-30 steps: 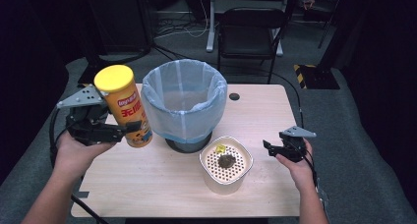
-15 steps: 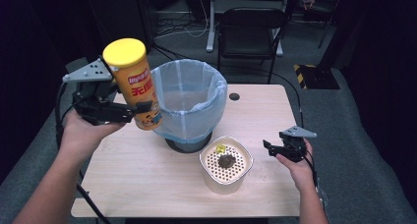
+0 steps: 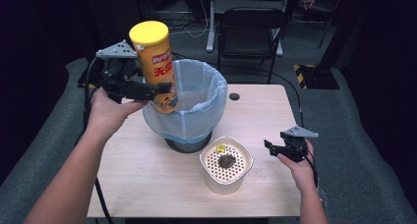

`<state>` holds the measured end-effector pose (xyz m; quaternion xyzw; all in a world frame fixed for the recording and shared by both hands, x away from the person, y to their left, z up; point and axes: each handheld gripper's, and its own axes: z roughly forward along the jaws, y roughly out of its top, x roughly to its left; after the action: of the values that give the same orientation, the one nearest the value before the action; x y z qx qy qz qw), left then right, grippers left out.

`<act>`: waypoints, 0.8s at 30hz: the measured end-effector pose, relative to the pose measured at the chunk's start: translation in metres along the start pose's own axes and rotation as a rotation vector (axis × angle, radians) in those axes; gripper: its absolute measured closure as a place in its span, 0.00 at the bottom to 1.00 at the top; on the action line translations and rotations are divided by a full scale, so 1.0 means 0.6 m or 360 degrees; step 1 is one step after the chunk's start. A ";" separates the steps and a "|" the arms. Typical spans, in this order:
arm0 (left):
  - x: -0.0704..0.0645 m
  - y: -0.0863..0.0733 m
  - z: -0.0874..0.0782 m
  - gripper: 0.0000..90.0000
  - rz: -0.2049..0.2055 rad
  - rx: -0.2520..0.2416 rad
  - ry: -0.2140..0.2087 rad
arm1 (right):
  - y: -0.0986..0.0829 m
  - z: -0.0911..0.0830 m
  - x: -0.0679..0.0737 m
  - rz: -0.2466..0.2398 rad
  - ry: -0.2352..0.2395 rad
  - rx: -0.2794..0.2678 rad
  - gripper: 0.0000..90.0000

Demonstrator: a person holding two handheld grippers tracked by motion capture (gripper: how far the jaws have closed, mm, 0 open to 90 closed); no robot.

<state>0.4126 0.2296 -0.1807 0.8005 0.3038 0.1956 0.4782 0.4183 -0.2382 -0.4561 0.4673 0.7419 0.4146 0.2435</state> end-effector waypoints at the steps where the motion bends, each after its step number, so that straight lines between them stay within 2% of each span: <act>1: 0.003 0.003 0.007 0.27 -0.0007 0.0006 0.0004 | 0.000 0.000 0.001 0.0007 -0.0001 -0.0001 0.26; 2: 0.003 0.003 0.007 0.27 -0.0007 0.0006 0.0004 | 0.000 0.000 0.001 0.0007 -0.0001 -0.0001 0.26; 5: 0.013 0.009 0.033 0.27 -0.0042 0.0011 0.0010 | 0.000 0.001 0.001 -0.0004 0.0000 0.0001 0.26; 8: 0.017 0.009 0.043 0.27 -0.0037 0.0004 0.0019 | 0.000 0.001 0.001 -0.0003 0.0003 -0.0001 0.26; 9: 0.020 0.010 0.056 0.27 -0.0035 -0.0001 0.0049 | 0.000 0.002 0.000 -0.0010 0.0007 -0.0002 0.26; 10: 0.020 0.010 0.056 0.27 -0.0035 -0.0001 0.0049 | 0.000 0.002 0.000 -0.0010 0.0007 -0.0002 0.26; 11: 0.024 0.011 0.067 0.27 -0.0051 -0.0005 0.0050 | 0.000 0.003 0.001 -0.0010 0.0009 0.0001 0.26; 14: 0.028 0.012 0.078 0.27 -0.0058 -0.0008 0.0067 | -0.001 0.004 0.001 -0.0020 0.0009 0.0007 0.26; 18: 0.034 0.010 0.099 0.27 -0.0065 -0.0023 0.0044 | -0.001 0.006 0.002 -0.0017 0.0009 0.0013 0.26; 19: 0.034 0.008 0.106 0.27 -0.0083 -0.0031 0.0038 | -0.001 0.006 0.001 -0.0028 0.0010 0.0012 0.26; 22: 0.039 -0.002 0.136 0.27 -0.0107 0.0019 0.0040 | -0.001 0.007 0.002 -0.0024 0.0013 0.0014 0.26; 24: 0.040 -0.004 0.144 0.27 -0.0110 0.0034 0.0044 | -0.001 0.008 0.003 -0.0016 0.0010 0.0012 0.26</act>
<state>0.4817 0.1910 -0.2227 0.7918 0.3399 0.1867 0.4719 0.4206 -0.2352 -0.4592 0.4631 0.7465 0.4121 0.2416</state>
